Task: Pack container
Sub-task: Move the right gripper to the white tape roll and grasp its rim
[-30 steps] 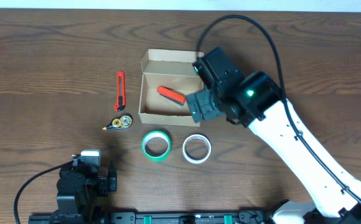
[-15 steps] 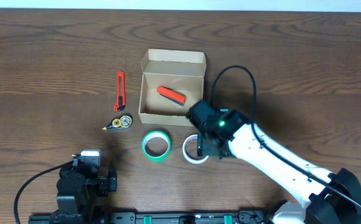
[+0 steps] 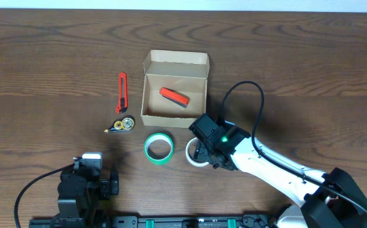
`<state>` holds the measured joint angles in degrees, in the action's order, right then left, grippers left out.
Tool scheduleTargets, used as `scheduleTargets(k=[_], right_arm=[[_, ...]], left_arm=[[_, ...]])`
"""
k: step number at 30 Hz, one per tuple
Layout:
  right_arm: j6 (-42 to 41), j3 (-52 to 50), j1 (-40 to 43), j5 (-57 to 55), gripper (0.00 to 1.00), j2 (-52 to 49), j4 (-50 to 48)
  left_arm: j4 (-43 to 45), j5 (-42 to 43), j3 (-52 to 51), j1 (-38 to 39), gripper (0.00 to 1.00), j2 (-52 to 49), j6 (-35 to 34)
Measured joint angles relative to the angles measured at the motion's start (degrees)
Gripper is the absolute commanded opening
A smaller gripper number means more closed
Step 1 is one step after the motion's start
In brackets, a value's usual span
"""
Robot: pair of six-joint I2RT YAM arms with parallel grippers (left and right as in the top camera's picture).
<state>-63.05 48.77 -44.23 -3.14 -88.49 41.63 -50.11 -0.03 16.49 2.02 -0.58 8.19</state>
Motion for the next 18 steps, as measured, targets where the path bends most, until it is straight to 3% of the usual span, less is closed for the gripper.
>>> scheduleTargets(k=[3, 18], right_arm=[[-1.27, -1.38, 0.0, -0.02, 0.7, 0.0, -1.88], [-3.58, -6.34, 0.0, -0.09, 0.39, 0.0, -7.26]], left_arm=[[0.0, 0.0, 0.0, 0.0, 0.95, 0.0, 0.0], [0.0, 0.0, 0.0, 0.0, 0.95, 0.0, 0.0]])
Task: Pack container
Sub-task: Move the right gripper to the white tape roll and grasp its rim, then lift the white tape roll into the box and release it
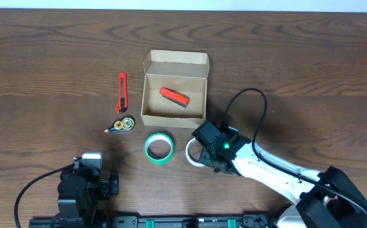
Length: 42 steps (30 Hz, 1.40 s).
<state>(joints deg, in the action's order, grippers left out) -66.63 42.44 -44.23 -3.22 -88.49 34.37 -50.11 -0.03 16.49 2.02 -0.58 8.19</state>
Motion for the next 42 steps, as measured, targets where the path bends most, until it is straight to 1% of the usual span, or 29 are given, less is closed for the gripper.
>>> scheduleTargets(k=[3, 4, 5, 9, 14, 19, 23, 25, 27, 31, 32, 37, 42], right_arm=[[0.15, -0.46, 0.0, 0.04, 0.15, 0.0, -0.35], [0.2, -0.5, 0.0, 0.07, 0.05, 0.0, -0.42], [-0.07, -0.55, 0.0, 0.02, 0.01, 0.0, -0.5], [-0.07, -0.61, 0.0, -0.17, 0.01, 0.04, -0.68], [2.69, -0.35, 0.0, 0.68, 0.01, 0.13, 1.09], [5.53, 1.42, -0.15, 2.58, 0.01, 2.45, 10.01], [9.09, 6.05, -1.95, 1.4, 0.01, 9.16, 15.41], [13.18, 9.6, -2.89, 0.02, 0.01, 12.81, 15.54], [18.97, 14.21, -3.1, -1.6, 0.01, 15.45, 15.78], [32.3, 23.63, -0.57, -5.18, 0.01, 15.67, 15.76], [34.18, 24.68, 0.13, -5.68, 0.01, 15.26, 15.39], [50.01, 32.46, 6.82, -7.61, 0.01, 6.25, 10.93], [64.76, 38.03, 8.7, -8.22, 0.01, -4.96, 5.38]], left_arm=[[0.0, 0.0, 0.0, 0.0, 0.95, 0.0, 0.0], [0.0, 0.0, 0.0, 0.0, 0.96, 0.0, 0.0], [0.0, 0.0, 0.0, 0.0, 0.95, 0.0, 0.0], [0.0, 0.0, 0.0, 0.0, 0.96, 0.0, 0.0], [0.0, 0.0, 0.0, 0.0, 0.96, 0.0, 0.02], [0.0, 0.0, 0.0, 0.0, 0.95, 0.0, 0.0], [0.0, 0.0, 0.0, 0.0, 0.95, 0.0, 0.0], [0.0, 0.0, 0.0, 0.0, 0.95, 0.0, 0.0], [0.0, 0.0, 0.0, 0.0, 0.95, 0.0, 0.0], [0.0, 0.0, 0.0, 0.0, 0.95, 0.0, 0.0], [0.0, 0.0, 0.0, 0.0, 0.95, 0.0, 0.0], [0.0, 0.0, 0.0, 0.0, 0.95, 0.0, 0.0], [0.0, 0.0, 0.0, 0.0, 0.96, 0.0, 0.02]])
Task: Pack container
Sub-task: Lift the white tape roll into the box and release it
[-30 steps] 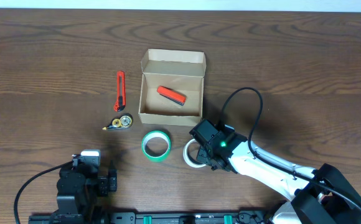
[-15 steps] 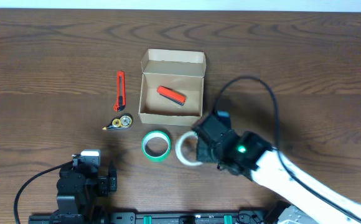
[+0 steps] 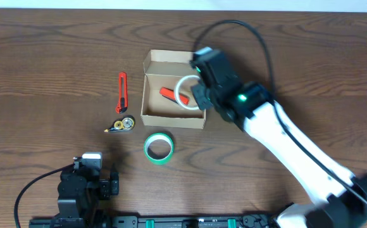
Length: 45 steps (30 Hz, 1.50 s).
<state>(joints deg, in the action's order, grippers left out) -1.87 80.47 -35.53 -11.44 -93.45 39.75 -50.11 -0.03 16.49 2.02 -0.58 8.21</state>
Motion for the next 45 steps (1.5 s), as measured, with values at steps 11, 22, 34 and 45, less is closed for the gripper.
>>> scheduleTargets(k=[11, 22, 34, 45], right_arm=[[20.85, 5.86, 0.02, 0.0, 0.01, -14.99, -3.28], [24.35, 6.16, -0.02, 1.46, 0.01, -20.04, -3.1], [25.14, 6.16, -1.84, 1.99, 0.16, -23.87, -3.17], [25.33, 6.23, -1.84, 1.86, 0.49, -23.93, -3.02]], left_arm=[[0.0, 0.0, 0.0, 0.0, 0.95, 0.0, -0.02], [0.0, 0.0, 0.0, 0.0, 0.95, 0.0, -0.02], [0.0, 0.0, 0.0, 0.0, 0.95, 0.0, -0.02], [0.0, 0.0, 0.0, 0.0, 0.95, 0.0, -0.02]])
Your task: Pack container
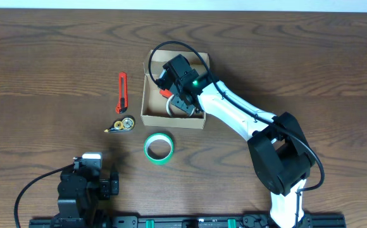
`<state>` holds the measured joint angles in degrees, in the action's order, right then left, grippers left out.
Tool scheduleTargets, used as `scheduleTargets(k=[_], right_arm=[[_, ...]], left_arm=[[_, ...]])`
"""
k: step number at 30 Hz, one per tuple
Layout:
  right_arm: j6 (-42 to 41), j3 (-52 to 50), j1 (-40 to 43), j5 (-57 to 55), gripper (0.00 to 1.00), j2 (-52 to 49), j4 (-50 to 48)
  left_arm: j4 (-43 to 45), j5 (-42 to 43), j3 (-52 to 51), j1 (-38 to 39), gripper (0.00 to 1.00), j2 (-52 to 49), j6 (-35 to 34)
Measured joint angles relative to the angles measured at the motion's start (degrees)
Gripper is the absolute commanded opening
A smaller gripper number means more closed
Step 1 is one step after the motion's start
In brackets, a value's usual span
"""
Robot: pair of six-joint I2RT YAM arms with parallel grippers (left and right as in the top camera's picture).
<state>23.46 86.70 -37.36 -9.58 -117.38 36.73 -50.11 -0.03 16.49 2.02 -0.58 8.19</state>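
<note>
An open cardboard box (147, 101) stands at the table's middle in the overhead view. My right gripper (178, 105) reaches down into it, shut on a white tape ring (170, 109), of which only an arc shows beneath the fingers. A red object (164, 93) lies in the box, mostly covered by the gripper. Just in front of the box lies a green tape roll (148, 147). My left gripper (86, 182) rests at the table's near left edge, its jaws hidden from this view.
An orange box cutter (122, 92) lies left of the box. A small yellow-and-black tool (123, 124) sits below the cutter. The right arm's cable loops over the box's back flap (171, 59).
My right gripper, which held the white ring above the box's right side, is now lower and further left, inside the box. The ring is down in the box with it.
My right gripper was down at the white ring on the table, right of the green roll, and stayed there at the second moment. Then it held the ring over the box's right side. Now gripper and ring are inside the box.
</note>
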Motion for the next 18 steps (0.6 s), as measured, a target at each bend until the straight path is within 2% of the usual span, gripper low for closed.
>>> scheduleTargets(k=[12, 18], right_arm=[[-1.7, 0.13, -0.02, -1.99, 0.51, 0.5, 0.0], [-3.8, 0.13, -1.25, -2.03, 0.52, 6.47, 0.42]], left_arm=[[0.0, 0.0, 0.0, 0.0, 0.95, 0.0, 0.02], [0.0, 0.0, 0.0, 0.0, 0.95, 0.0, 0.0]])
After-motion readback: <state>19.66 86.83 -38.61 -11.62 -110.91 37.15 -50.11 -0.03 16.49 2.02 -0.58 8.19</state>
